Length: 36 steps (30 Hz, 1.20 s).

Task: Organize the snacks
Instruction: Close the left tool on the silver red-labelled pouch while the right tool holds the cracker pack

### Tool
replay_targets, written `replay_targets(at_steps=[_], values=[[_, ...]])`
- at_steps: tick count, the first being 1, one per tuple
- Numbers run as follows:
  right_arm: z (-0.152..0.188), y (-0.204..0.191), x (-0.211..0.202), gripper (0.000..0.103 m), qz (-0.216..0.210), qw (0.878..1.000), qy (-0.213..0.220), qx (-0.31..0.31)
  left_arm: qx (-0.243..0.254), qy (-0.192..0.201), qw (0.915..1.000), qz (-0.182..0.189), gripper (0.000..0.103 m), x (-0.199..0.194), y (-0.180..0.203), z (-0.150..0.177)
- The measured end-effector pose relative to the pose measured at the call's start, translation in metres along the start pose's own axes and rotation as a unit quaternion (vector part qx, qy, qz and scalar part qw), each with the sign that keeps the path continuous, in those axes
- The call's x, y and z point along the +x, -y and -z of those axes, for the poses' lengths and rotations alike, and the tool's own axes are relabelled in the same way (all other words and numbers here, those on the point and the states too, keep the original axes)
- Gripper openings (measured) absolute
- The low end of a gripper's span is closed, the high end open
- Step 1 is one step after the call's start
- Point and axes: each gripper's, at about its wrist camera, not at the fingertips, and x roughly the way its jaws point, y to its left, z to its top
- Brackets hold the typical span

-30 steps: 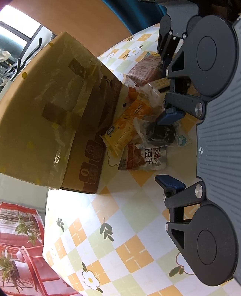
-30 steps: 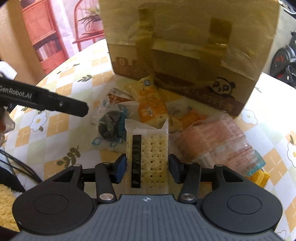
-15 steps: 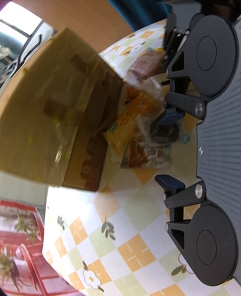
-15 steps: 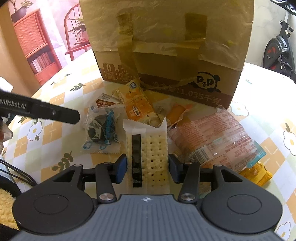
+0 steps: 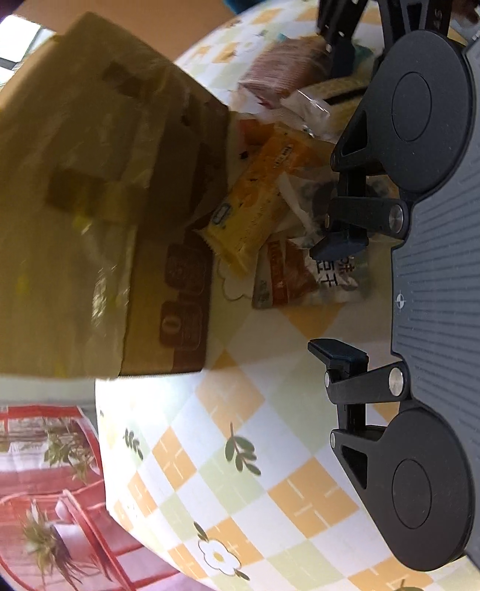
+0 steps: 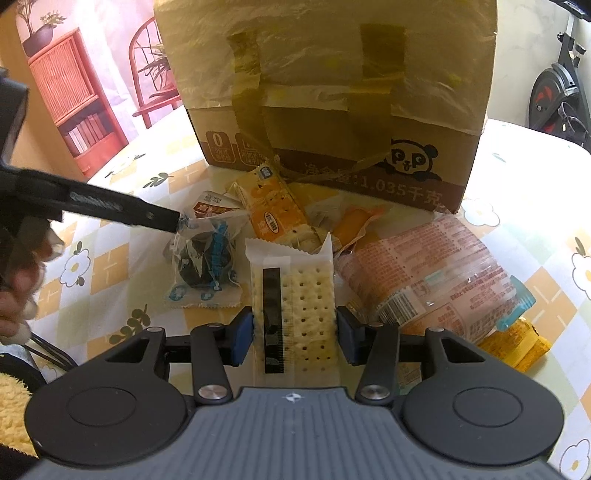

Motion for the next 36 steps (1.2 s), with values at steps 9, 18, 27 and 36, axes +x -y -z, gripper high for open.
replay_targets(at_steps=[9, 18, 27, 36], values=[[0.001, 0.002, 0.0, 0.05, -0.006, 1.0, 0.0, 0.003, 0.042, -0.006, 0.9991, 0.001, 0.053, 0.012, 0.024, -0.005], [0.002, 0.002, 0.0, 0.05, -0.008, 1.0, 0.002, 0.005, 0.082, 0.003, 0.9964, -0.023, 0.062, 0.018, 0.037, -0.002], [0.002, 0.001, 0.001, 0.05, -0.008, 1.0, 0.003, 0.009, 0.078, 0.014, 0.9967, -0.021, 0.056, 0.016, 0.033, 0.004], [0.002, 0.003, 0.001, 0.05, -0.007, 1.0, 0.003, 0.014, 0.05, 0.038, 0.9978, -0.02, 0.019, -0.013, 0.006, 0.015]])
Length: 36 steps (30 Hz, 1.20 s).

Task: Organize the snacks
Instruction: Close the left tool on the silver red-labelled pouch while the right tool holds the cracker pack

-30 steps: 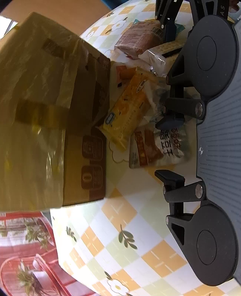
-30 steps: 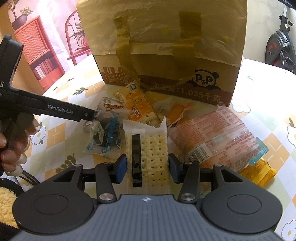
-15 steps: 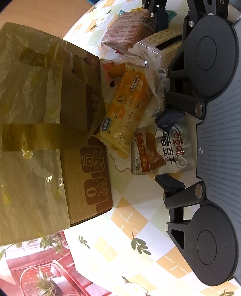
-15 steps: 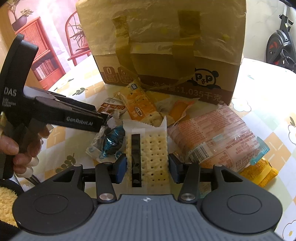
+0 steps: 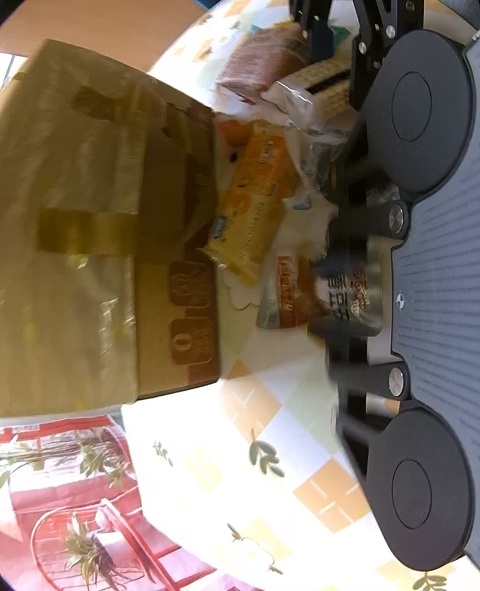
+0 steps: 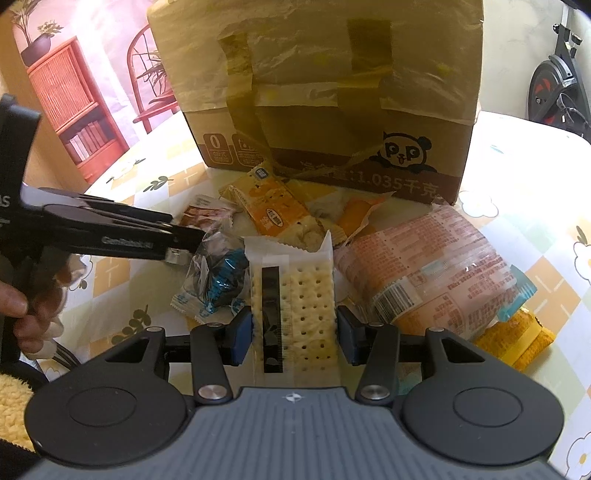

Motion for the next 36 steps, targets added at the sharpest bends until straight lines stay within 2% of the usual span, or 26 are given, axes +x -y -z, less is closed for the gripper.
replay_targets(at_steps=[1, 4, 7, 9, 11, 15, 17, 18, 26, 31, 36], values=[[0.0, 0.0, 0.0, 0.05, 0.0, 1.0, 0.0, 0.0, -0.002, -0.003, 1.0, -0.004, 0.014, -0.001, -0.003, 0.0], [0.0, 0.001, -0.001, 0.05, -0.002, 1.0, 0.001, 0.002, -0.022, -0.027, 0.9994, -0.005, 0.013, 0.002, -0.015, 0.004], [0.0, 0.001, -0.001, 0.05, -0.001, 1.0, 0.001, 0.003, -0.039, -0.026, 0.9988, 0.01, 0.014, 0.0, -0.019, 0.005], [0.001, 0.001, -0.001, 0.05, -0.001, 1.0, 0.0, 0.003, -0.051, -0.021, 0.9982, 0.023, 0.019, -0.002, -0.022, 0.005], [0.001, 0.001, -0.002, 0.05, -0.001, 1.0, 0.0, 0.004, -0.051, -0.015, 0.9982, 0.027, 0.03, -0.004, -0.021, 0.004], [0.001, 0.001, -0.002, 0.05, -0.001, 1.0, -0.001, 0.005, -0.039, -0.011, 0.9987, 0.031, 0.036, -0.003, -0.01, 0.002], [0.0, 0.001, -0.002, 0.05, -0.001, 1.0, -0.001, 0.005, -0.032, -0.012, 0.999, 0.028, 0.048, -0.001, -0.006, 0.001], [0.001, 0.0, -0.002, 0.05, -0.001, 1.0, 0.0, 0.005, -0.029, -0.01, 0.9992, 0.024, 0.051, -0.001, -0.005, 0.001], [0.001, 0.001, -0.002, 0.05, -0.001, 1.0, 0.0, 0.005, -0.021, -0.01, 0.9989, 0.041, 0.054, 0.001, 0.002, -0.002], [0.001, 0.001, -0.001, 0.05, -0.003, 1.0, 0.0, 0.007, -0.006, -0.022, 0.999, 0.038, 0.055, 0.011, 0.01, 0.0], [0.002, 0.001, -0.002, 0.05, -0.002, 1.0, 0.0, 0.008, 0.041, -0.014, 0.9987, 0.025, 0.064, 0.019, 0.026, 0.001]])
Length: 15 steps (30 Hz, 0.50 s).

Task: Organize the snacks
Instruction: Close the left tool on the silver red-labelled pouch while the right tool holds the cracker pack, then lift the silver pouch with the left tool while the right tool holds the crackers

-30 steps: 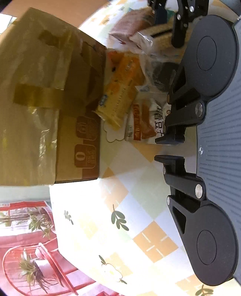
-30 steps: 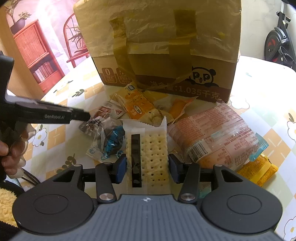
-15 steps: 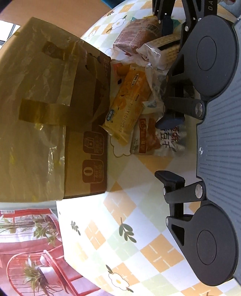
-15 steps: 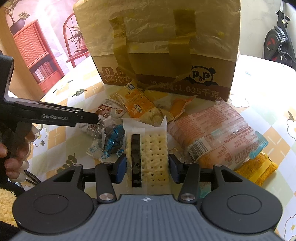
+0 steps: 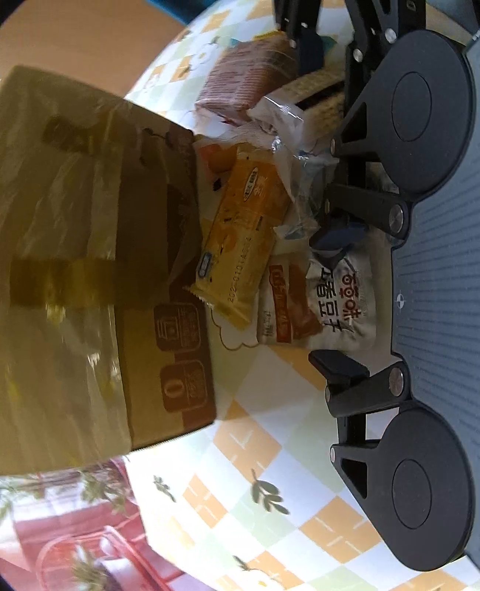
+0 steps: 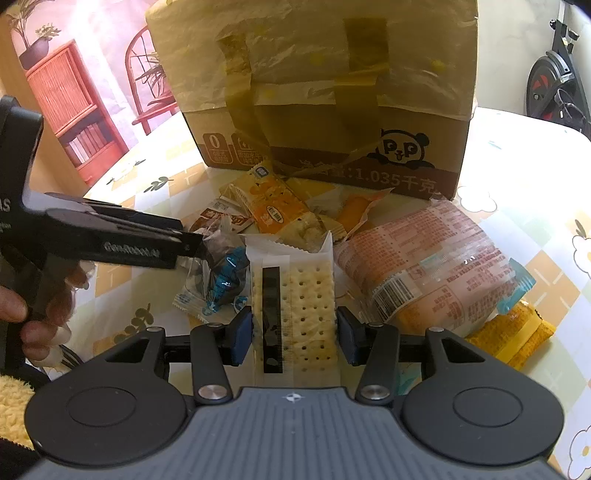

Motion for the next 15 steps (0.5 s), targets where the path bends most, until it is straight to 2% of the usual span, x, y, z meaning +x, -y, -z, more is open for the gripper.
replay_targets(at_steps=[6, 10, 11, 12, 15], values=[[0.0, 0.001, 0.0, 0.05, 0.0, 1.0, 0.0, 0.001, 0.009, 0.01, 0.9999, -0.003, 0.065, 0.005, 0.002, 0.0], [0.0, 0.0, 0.0, 0.05, 0.0, 1.0, 0.0, 0.001, -0.002, 0.018, 0.9998, 0.001, 0.05, -0.002, -0.006, 0.001], [0.0, 0.0, 0.0, 0.05, 0.0, 1.0, 0.0, 0.0, -0.004, 0.029, 0.9996, 0.006, 0.032, -0.007, -0.008, 0.001], [0.0, 0.001, 0.0, 0.05, 0.0, 1.0, 0.0, 0.0, -0.001, 0.036, 0.9992, 0.014, 0.027, -0.013, -0.008, 0.001], [0.0, 0.001, 0.0, 0.05, 0.0, 1.0, 0.0, 0.001, 0.006, 0.039, 0.9991, 0.015, 0.025, -0.019, -0.007, 0.001]])
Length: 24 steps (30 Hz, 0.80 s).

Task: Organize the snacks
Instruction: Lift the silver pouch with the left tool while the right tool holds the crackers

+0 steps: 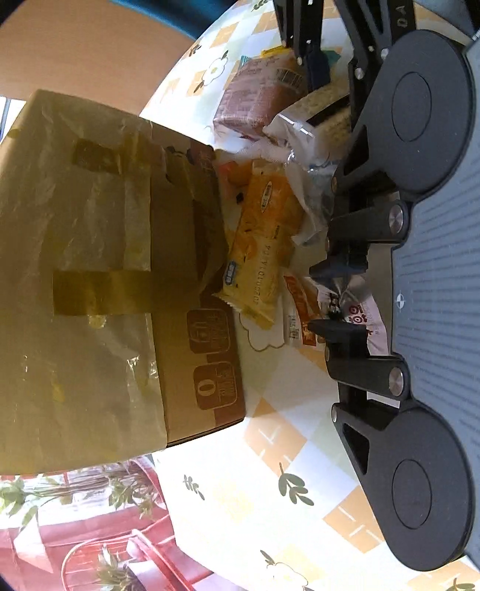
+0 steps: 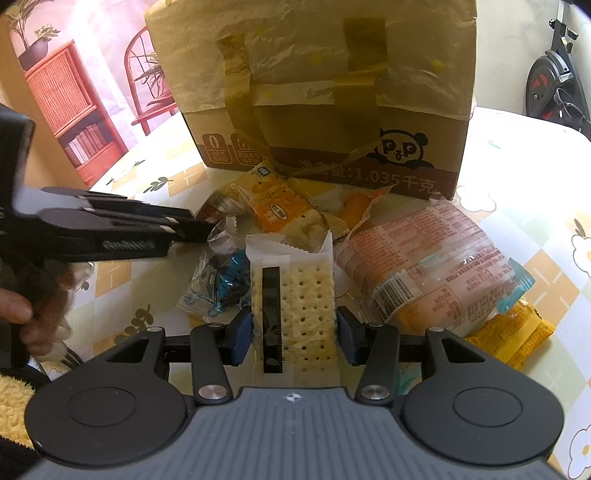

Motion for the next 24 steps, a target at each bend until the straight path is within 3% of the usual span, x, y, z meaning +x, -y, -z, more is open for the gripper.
replay_targets(at_steps=[10, 17, 21, 24], values=[[0.0, 0.0, 0.0, 0.05, 0.0, 1.0, -0.001, 0.0, -0.024, 0.001, 0.9997, 0.001, 0.025, 0.0, -0.008, 0.001], [0.0, 0.001, 0.0, 0.05, 0.0, 1.0, -0.002, 0.0, -0.149, 0.003, 0.9883, 0.034, 0.024, -0.006, -0.058, 0.005], [0.0, 0.0, 0.0, 0.05, 0.001, 1.0, -0.003, -0.002, -0.173, 0.004, 0.9847, 0.02, 0.026, -0.01, -0.074, 0.01], [-0.001, 0.0, 0.001, 0.05, 0.001, 1.0, -0.004, -0.003, -0.178, -0.004, 0.9841, 0.007, 0.034, -0.006, -0.077, 0.013]])
